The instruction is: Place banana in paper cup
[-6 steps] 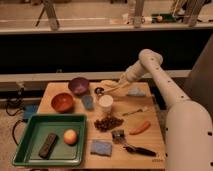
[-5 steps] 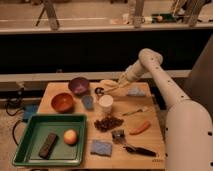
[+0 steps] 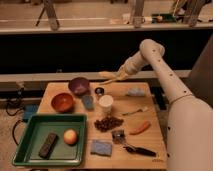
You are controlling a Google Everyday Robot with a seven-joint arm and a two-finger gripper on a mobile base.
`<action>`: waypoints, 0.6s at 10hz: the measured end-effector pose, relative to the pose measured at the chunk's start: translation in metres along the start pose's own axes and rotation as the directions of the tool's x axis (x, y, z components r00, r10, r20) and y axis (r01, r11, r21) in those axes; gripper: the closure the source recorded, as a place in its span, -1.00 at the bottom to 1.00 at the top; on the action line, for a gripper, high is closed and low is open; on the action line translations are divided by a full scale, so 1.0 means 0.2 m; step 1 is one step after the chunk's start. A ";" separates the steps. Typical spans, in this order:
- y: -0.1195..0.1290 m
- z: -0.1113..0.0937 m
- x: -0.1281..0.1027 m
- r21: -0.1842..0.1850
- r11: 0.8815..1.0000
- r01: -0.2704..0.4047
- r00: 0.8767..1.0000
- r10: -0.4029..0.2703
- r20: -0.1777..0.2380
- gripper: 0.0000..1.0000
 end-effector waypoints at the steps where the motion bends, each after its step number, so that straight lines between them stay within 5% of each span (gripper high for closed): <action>1: -0.02 -0.03 -0.05 0.008 1.000 0.010 1.000 -0.010 0.004 1.00; 6: -0.10 -0.19 -0.25 0.033 0.998 0.044 0.999 -0.045 0.008 1.00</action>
